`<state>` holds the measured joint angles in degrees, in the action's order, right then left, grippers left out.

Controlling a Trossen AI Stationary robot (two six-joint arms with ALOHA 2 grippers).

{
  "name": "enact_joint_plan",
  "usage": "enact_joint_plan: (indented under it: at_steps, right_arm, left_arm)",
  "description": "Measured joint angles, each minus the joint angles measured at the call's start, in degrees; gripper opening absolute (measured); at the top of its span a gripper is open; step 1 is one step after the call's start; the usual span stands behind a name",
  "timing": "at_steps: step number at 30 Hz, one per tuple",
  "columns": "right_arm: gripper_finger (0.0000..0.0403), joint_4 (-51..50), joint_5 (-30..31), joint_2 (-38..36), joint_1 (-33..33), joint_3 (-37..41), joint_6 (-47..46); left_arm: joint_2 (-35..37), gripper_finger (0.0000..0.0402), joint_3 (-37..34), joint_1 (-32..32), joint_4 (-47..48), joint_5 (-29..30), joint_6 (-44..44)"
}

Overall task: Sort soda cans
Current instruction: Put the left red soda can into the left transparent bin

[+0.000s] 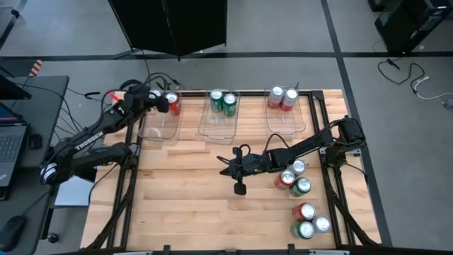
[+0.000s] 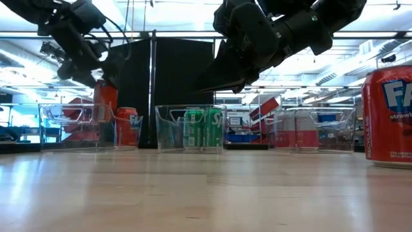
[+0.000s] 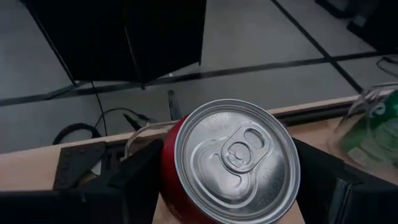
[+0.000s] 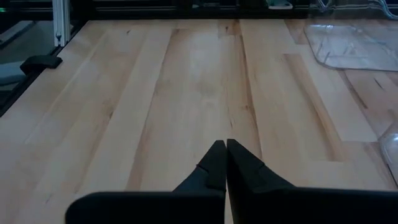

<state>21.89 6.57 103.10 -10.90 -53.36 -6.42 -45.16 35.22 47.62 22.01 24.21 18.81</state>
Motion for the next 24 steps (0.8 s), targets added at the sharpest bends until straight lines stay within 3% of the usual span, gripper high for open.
enact_joint_plan:
  at_steps: [24]
  right_arm:
    - [0.0000,0.3,0.0,0.0,0.0,0.0,0.0]
  left_arm:
    - [-21.6,0.0284,0.2,0.1,-15.9,1.6,-0.4]
